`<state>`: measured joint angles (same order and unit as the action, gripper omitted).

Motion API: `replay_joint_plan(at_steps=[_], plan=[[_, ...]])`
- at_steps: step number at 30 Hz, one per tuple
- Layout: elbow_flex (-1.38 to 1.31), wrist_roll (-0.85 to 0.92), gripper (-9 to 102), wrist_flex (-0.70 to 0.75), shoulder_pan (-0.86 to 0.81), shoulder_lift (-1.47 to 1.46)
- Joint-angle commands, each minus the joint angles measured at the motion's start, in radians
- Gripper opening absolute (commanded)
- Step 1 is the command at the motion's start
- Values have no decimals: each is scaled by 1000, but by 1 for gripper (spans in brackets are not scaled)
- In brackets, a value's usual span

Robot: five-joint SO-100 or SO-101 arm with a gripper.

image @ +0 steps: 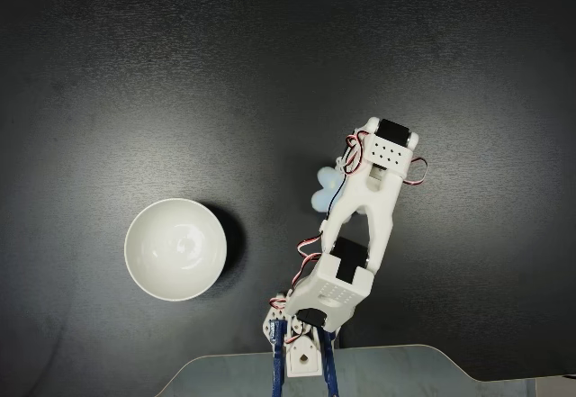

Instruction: Grasp a skyblue doll and put it in the white bowl.

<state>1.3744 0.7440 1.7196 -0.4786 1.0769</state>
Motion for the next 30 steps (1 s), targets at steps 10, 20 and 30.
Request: replay_joint_plan(at_steps=[10,20,30], plan=[[-115,-12,-2,49,-6,265],[-155,-120,-2,54,-9,588],[-94,-123,-2,55,144,1046]])
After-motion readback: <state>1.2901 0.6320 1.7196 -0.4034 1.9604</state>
